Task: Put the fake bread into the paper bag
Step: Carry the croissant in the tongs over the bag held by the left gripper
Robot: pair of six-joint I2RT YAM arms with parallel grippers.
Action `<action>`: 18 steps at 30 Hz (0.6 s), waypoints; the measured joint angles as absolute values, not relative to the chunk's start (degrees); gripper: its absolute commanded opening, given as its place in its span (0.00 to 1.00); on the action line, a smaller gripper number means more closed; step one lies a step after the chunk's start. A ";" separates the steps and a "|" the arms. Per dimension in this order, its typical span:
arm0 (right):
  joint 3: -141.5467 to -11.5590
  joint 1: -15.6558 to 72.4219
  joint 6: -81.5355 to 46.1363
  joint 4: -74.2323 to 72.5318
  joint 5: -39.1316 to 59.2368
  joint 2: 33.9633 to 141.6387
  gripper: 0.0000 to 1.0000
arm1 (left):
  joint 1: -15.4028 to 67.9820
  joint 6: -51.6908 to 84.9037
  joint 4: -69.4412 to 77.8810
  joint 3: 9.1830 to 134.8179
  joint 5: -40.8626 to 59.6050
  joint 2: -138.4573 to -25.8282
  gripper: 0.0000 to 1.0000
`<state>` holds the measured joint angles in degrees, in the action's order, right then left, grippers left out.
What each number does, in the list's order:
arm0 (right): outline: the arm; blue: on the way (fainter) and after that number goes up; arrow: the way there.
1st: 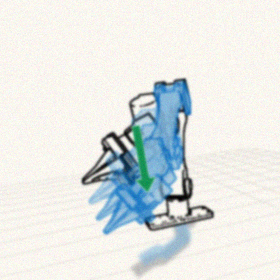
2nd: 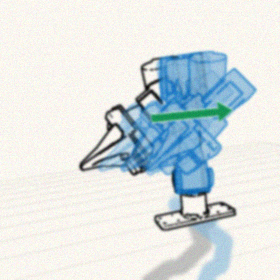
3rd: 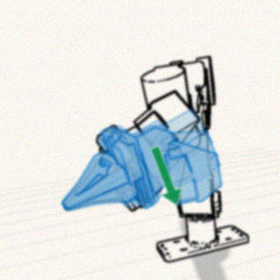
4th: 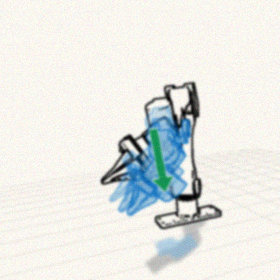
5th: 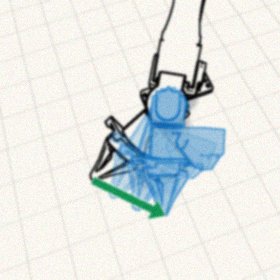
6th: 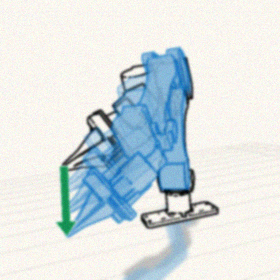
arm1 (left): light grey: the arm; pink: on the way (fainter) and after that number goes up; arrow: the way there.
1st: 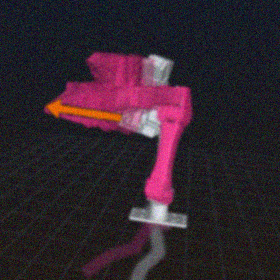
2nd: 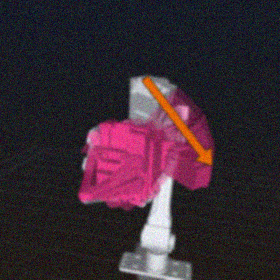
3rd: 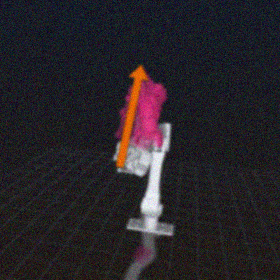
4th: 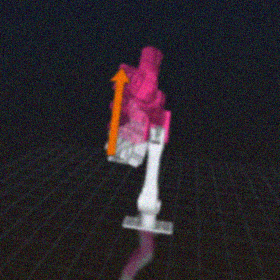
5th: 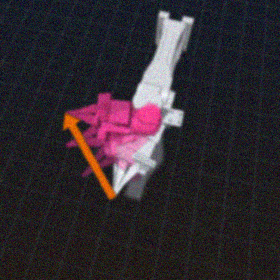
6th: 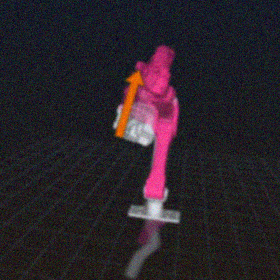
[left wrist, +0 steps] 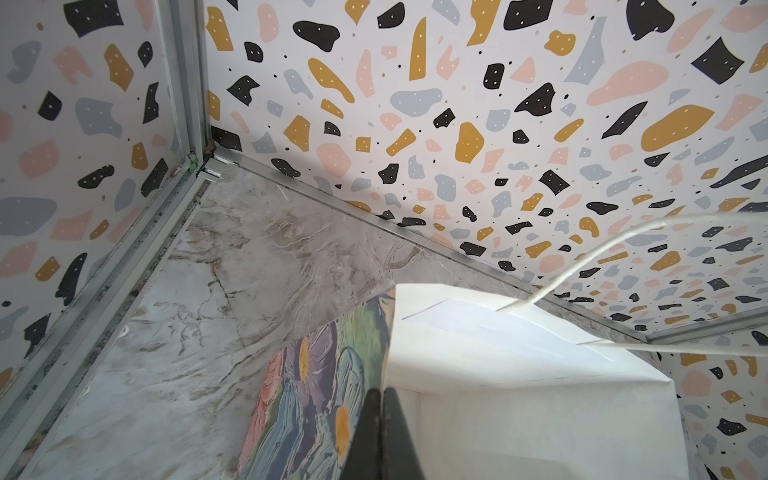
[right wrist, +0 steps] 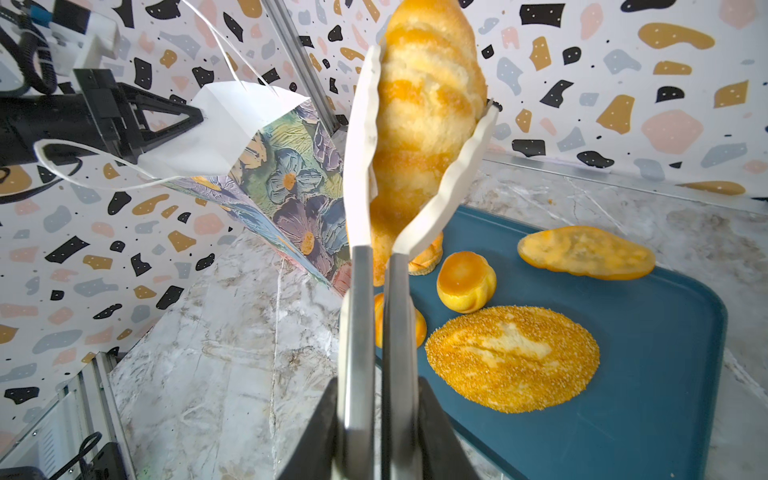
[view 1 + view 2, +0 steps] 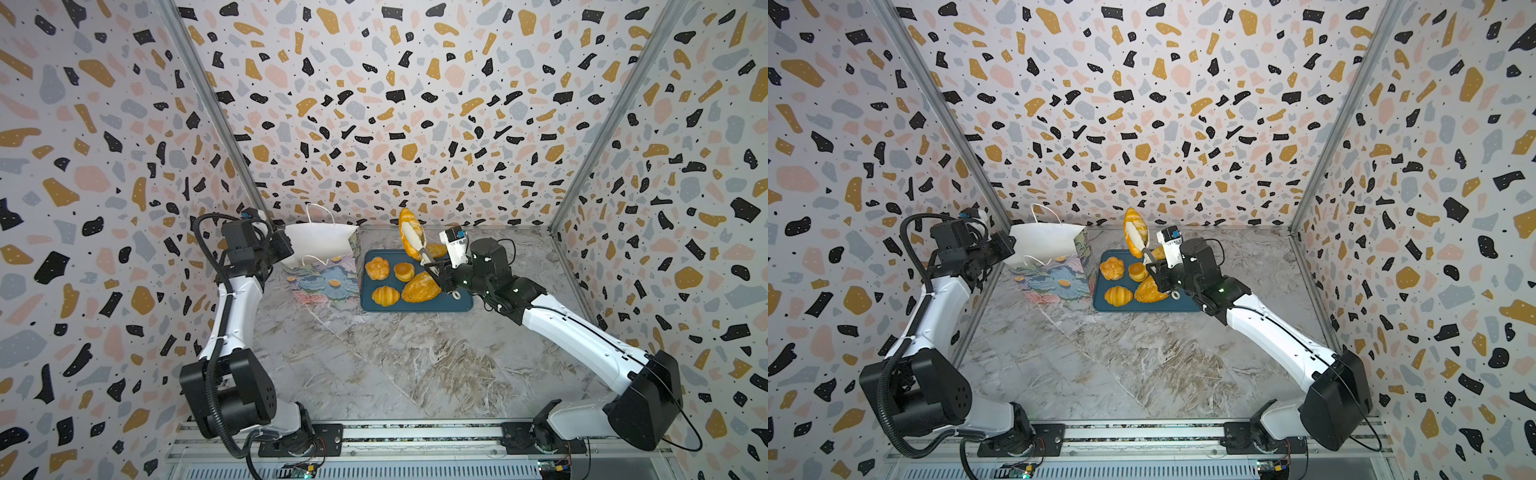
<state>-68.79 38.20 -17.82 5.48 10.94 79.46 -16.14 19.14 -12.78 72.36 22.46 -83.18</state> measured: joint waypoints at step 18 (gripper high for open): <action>-75.61 42.65 -12.43 1.04 11.97 84.40 0.24 | -16.14 19.14 -12.75 72.34 22.46 -83.18 0.00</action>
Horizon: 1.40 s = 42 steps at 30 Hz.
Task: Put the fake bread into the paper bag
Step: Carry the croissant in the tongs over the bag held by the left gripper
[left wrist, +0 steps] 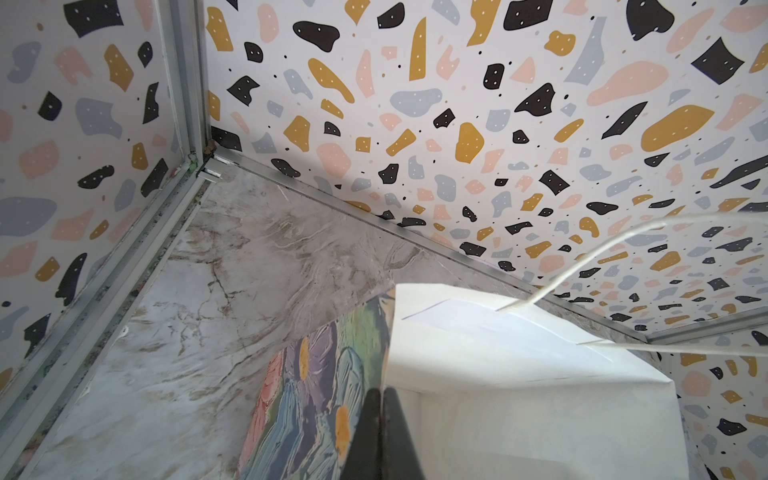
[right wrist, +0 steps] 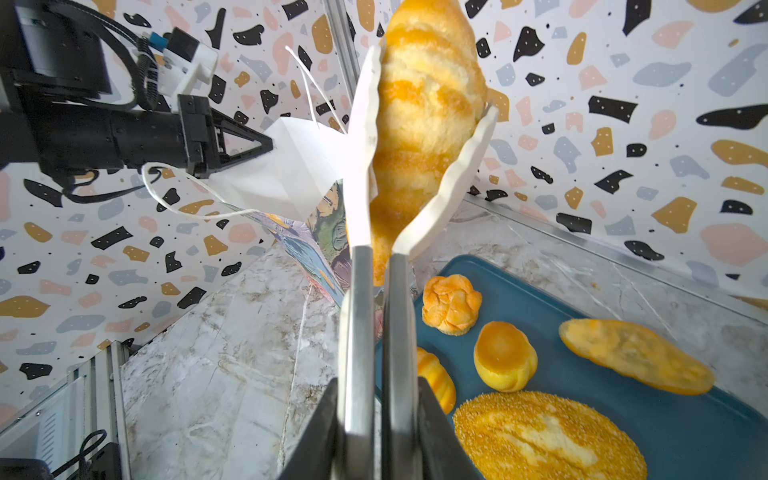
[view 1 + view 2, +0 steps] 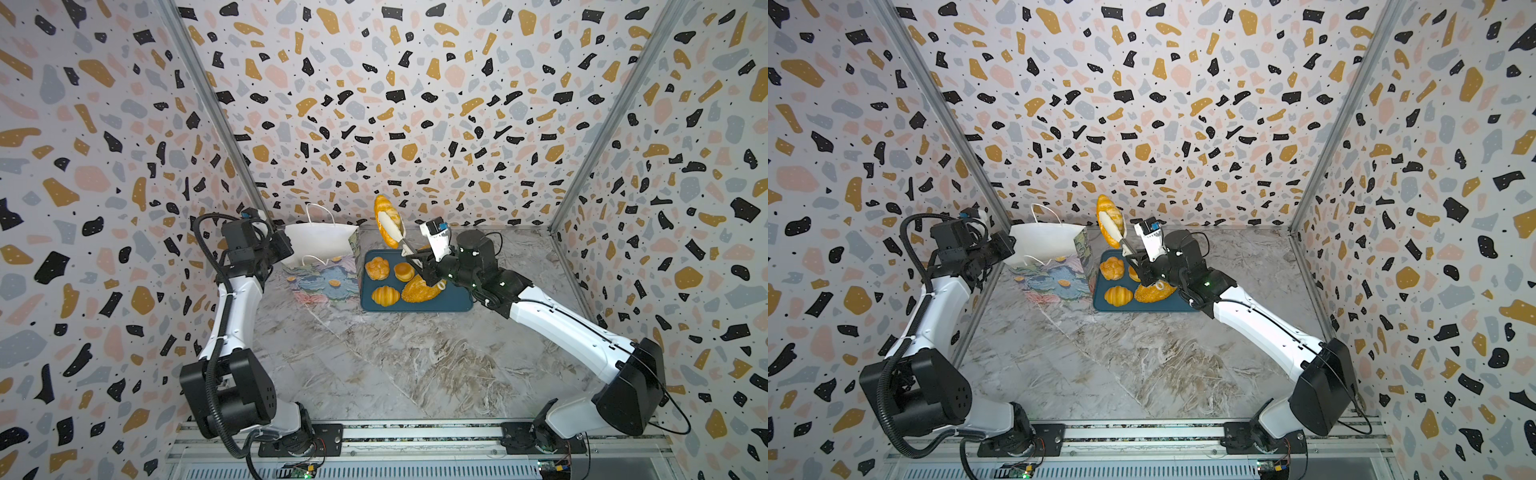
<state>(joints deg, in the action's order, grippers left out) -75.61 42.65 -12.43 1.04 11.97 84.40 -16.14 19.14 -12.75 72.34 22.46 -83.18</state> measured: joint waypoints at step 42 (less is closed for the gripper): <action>-100.82 51.81 -1.02 -0.97 12.60 108.64 0.28 | -16.38 19.35 -12.32 71.88 23.53 -83.02 0.00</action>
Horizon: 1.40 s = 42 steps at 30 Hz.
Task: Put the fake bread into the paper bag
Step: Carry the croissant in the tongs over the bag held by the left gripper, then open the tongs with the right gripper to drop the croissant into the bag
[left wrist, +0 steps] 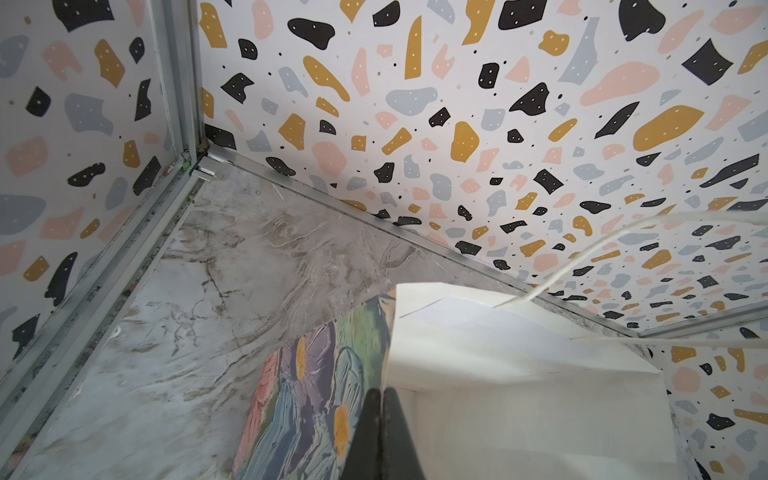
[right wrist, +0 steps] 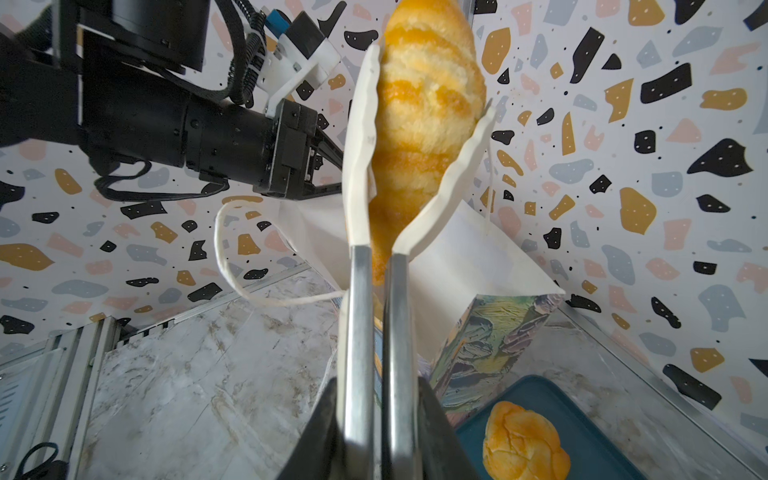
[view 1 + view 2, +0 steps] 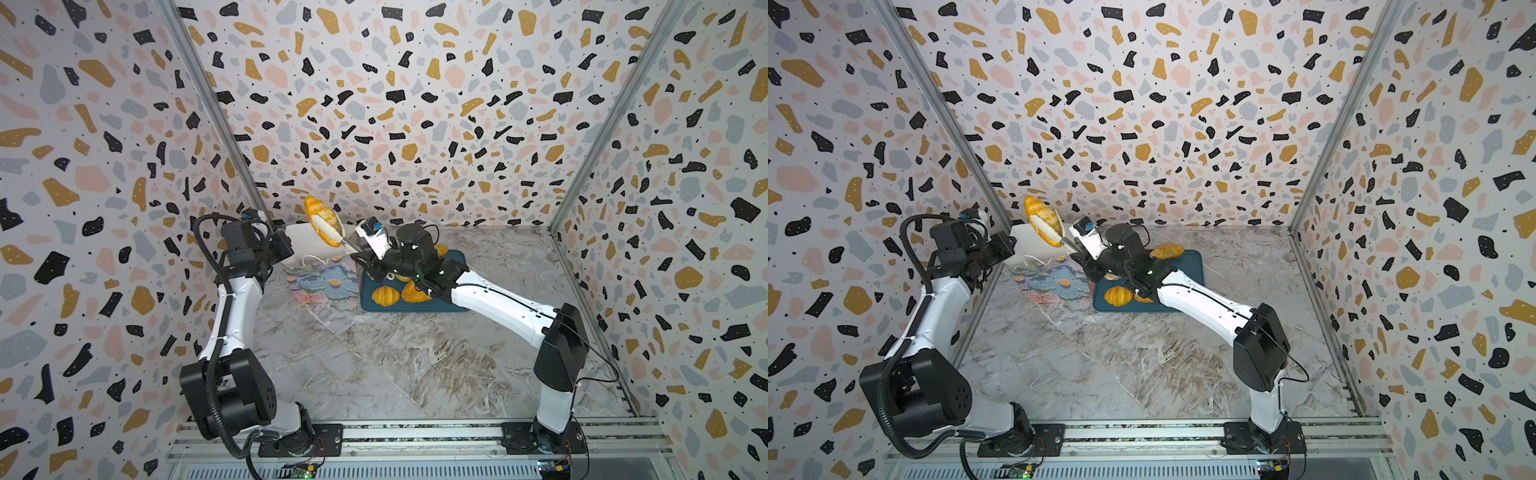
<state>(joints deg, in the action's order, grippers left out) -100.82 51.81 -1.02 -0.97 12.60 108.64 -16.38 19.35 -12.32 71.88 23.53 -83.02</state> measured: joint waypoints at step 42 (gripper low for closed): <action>-96.92 53.65 -1.78 7.99 3.97 101.34 0.56 | -16.38 20.32 -12.34 71.88 24.58 -82.28 0.00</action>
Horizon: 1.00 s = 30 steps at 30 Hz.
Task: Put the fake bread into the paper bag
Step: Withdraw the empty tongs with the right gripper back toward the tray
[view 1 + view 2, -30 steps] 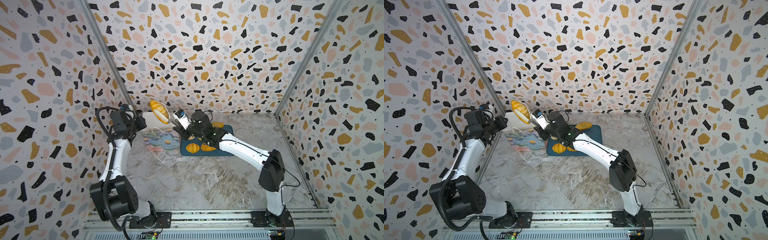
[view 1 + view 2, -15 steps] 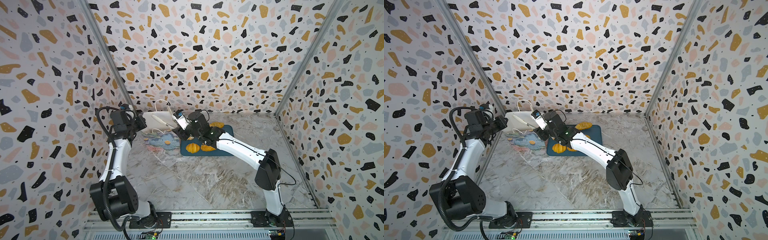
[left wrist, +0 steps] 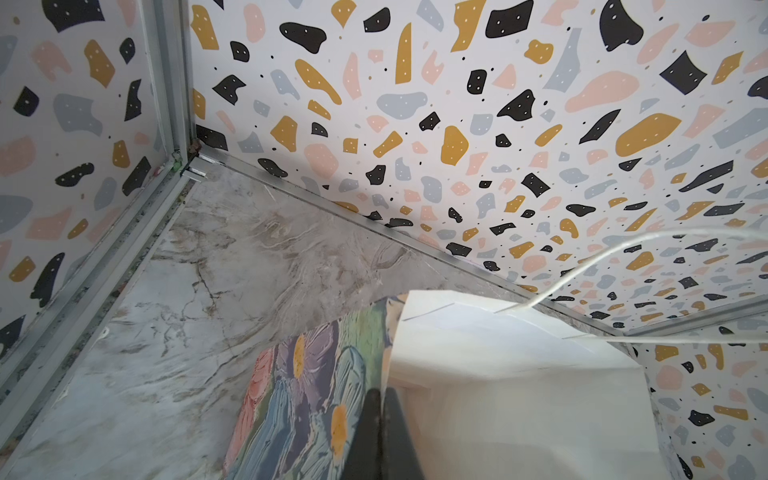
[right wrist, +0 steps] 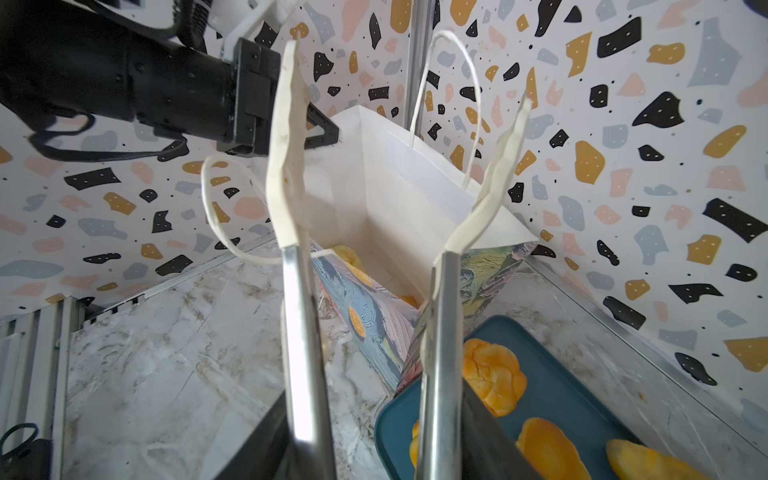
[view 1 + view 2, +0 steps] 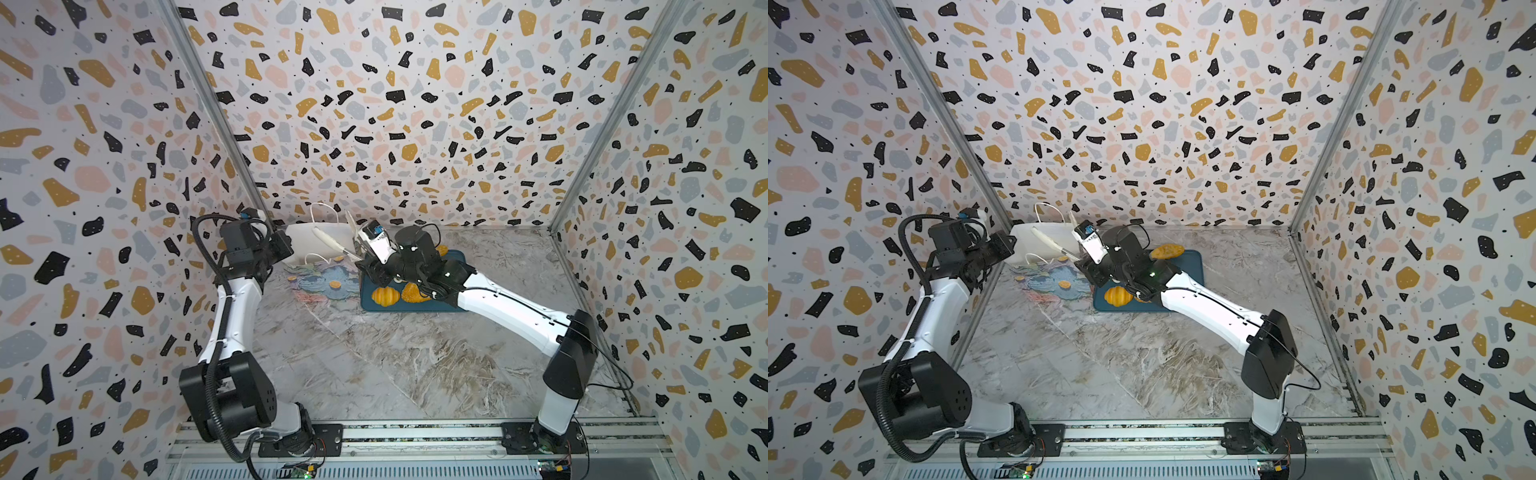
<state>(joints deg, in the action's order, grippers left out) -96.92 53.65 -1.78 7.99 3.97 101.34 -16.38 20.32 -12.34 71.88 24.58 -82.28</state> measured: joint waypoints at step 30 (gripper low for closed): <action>-73.21 49.01 -8.78 6.96 -0.84 85.47 0.55 | -16.38 20.36 -12.32 71.88 24.40 -82.28 0.00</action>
<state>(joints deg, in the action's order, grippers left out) -73.21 49.01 -8.78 6.96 -0.84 85.47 -16.38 20.36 -12.32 71.88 24.40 -82.28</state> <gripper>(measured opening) 0.556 0.046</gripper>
